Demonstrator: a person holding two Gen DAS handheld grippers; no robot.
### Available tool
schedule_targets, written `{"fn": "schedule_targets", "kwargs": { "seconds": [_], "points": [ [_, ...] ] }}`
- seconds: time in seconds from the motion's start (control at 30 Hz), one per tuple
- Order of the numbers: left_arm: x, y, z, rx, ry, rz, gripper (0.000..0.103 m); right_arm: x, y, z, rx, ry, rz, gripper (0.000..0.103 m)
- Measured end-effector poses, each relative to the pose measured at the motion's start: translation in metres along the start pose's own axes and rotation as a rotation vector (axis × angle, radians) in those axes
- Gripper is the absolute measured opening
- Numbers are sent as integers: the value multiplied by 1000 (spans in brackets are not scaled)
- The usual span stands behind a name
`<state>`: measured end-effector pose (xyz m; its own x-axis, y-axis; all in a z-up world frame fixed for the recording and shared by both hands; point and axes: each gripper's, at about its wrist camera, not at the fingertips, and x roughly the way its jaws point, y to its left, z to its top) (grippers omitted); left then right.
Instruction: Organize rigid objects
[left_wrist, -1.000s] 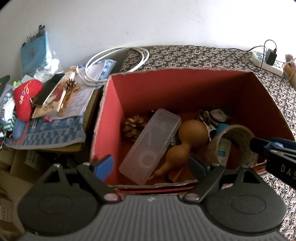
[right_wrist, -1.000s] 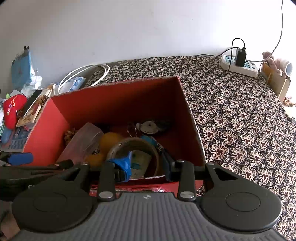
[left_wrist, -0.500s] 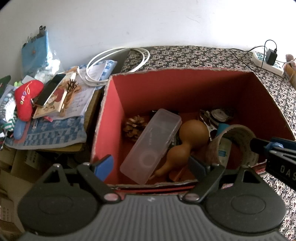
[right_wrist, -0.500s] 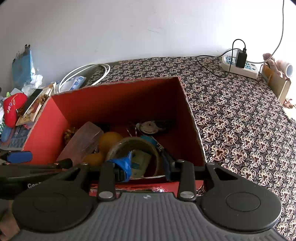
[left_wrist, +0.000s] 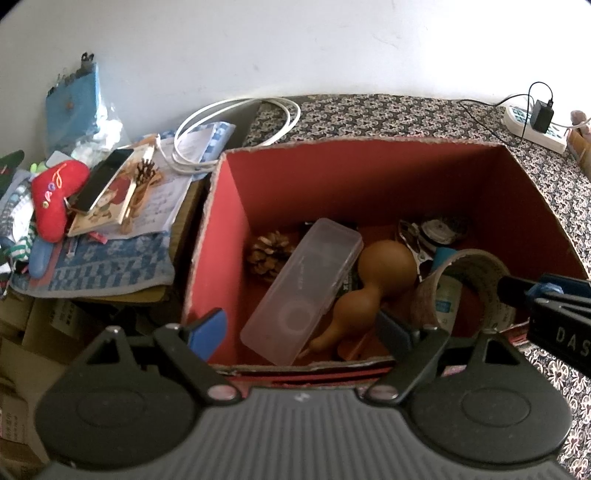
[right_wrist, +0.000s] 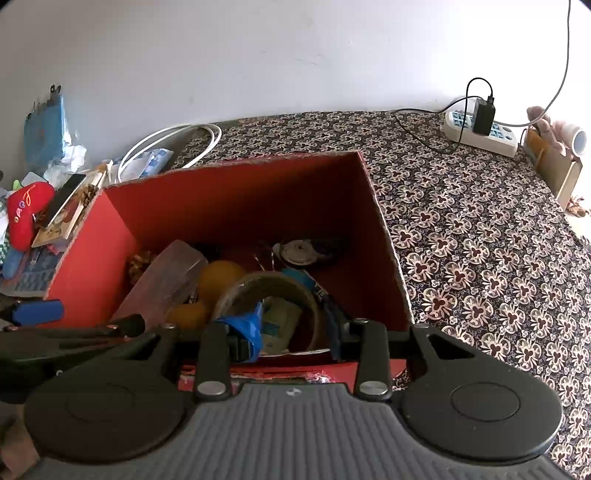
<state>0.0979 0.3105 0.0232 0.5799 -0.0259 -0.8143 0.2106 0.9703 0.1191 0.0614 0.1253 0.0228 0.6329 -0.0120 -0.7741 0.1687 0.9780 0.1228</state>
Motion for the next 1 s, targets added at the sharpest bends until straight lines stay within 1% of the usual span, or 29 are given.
{"fn": "schedule_targets", "kwargs": {
  "seconds": [0.5,0.57,0.6,1.0],
  "points": [
    [-4,-3,-2,-4,-19,17,88,0,2,0,-14,-3,2,19],
    [-4,-4,-3,-2,-21,19,90,0,2,0,-13,-3,2,19],
    [-5,-4,-3,-1,-25,22,94,0,2,-1,-12,-4,3,19],
    [-10,-6,-4,7,-45,20,95,-5,3,-1,-9,-12,10,19]
  ]
}}
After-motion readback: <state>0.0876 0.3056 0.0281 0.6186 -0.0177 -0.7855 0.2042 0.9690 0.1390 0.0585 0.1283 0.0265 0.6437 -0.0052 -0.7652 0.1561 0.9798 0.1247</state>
